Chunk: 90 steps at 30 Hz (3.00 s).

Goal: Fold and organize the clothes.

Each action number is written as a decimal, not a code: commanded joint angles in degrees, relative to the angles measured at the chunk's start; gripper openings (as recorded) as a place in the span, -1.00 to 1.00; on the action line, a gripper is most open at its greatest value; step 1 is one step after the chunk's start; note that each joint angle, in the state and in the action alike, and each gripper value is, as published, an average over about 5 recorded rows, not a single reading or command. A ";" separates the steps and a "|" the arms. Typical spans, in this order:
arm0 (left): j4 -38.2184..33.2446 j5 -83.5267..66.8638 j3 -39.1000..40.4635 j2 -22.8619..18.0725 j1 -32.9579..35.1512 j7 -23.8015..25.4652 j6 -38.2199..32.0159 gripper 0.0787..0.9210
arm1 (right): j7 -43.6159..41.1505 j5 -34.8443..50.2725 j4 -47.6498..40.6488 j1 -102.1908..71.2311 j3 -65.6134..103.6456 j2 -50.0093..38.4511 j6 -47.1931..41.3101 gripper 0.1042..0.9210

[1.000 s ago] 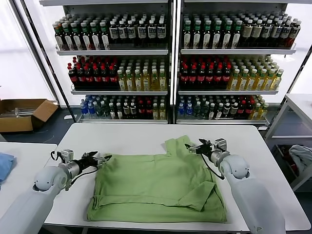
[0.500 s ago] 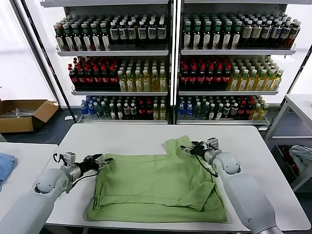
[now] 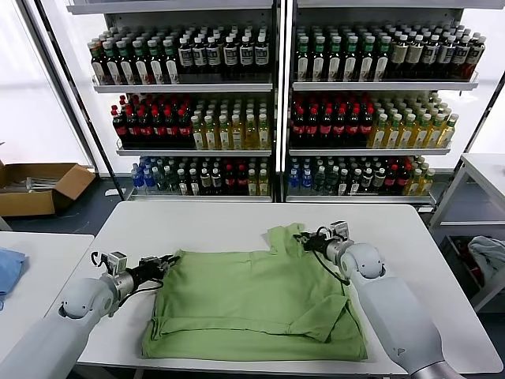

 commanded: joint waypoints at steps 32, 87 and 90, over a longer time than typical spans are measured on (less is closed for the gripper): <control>-30.34 -1.42 -22.48 -0.64 23.54 -11.82 -3.52 -0.98 | 3.24 7.47 46.36 -40.10 26.75 -3.06 0.10 -0.99; -41.29 7.60 -20.15 -30.11 49.69 -38.67 -6.20 0.76 | 10.08 -4.53 49.70 -65.93 51.63 7.82 21.67 0.76; -38.88 9.33 -19.95 -30.68 48.40 -38.66 -6.56 0.77 | 10.12 -3.97 50.56 -66.70 51.73 8.96 21.87 0.76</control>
